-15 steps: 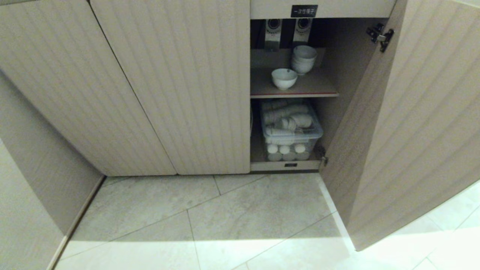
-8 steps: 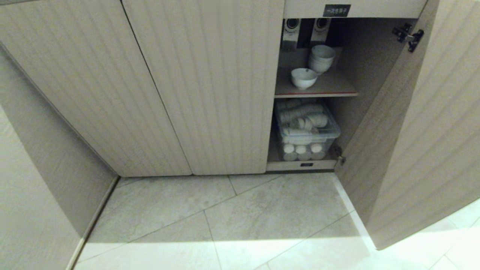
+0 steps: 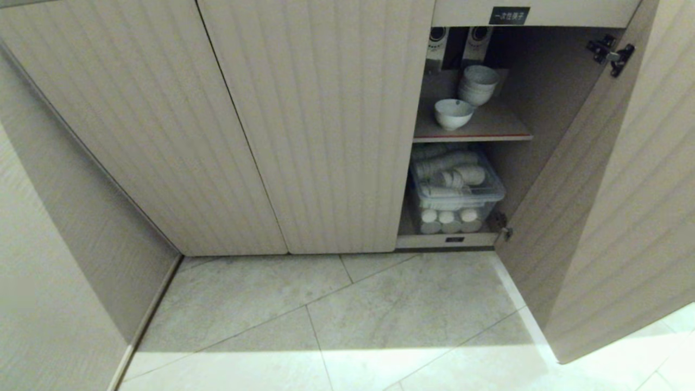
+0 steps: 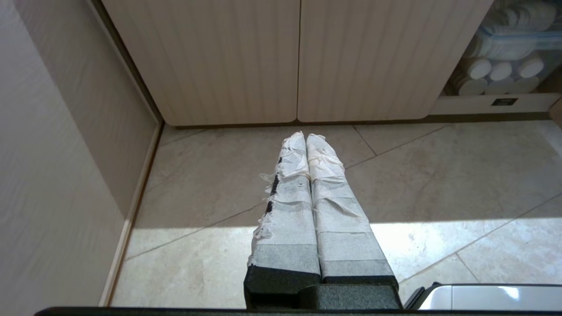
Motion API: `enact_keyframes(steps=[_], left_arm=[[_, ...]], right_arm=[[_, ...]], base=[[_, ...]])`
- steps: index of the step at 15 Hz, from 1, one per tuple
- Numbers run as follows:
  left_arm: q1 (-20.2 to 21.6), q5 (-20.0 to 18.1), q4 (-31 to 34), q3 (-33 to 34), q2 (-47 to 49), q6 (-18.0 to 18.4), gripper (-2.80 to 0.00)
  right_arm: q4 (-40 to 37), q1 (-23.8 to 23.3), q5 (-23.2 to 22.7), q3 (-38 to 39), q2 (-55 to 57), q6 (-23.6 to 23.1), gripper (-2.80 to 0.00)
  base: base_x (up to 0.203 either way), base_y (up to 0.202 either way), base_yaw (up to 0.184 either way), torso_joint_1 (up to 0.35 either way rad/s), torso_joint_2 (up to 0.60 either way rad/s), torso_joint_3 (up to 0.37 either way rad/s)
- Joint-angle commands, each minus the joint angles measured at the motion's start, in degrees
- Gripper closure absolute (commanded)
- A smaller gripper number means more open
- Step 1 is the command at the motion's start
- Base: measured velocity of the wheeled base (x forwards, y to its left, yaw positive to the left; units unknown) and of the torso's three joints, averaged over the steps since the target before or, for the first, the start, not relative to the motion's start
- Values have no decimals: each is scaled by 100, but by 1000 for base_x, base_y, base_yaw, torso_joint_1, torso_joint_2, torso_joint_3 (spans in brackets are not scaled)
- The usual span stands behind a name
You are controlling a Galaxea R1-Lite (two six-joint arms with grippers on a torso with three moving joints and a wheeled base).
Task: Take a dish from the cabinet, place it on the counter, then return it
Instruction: Take the bowl from the cabinet
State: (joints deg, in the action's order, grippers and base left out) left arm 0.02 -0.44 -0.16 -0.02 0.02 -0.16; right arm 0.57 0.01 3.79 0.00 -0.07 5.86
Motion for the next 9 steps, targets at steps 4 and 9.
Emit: enact_keyframes(steps=[4,9], left_arm=[[-2,0,7,2,-2,-2,0],[-2,0,7,2,-2,-2,0]], right_arm=[[4,-1,-1,0,7,2,0],[4,-1,-1,0,7,2,0]], base=[[0,0,0,0,0,0],[0,0,0,0,0,0]])
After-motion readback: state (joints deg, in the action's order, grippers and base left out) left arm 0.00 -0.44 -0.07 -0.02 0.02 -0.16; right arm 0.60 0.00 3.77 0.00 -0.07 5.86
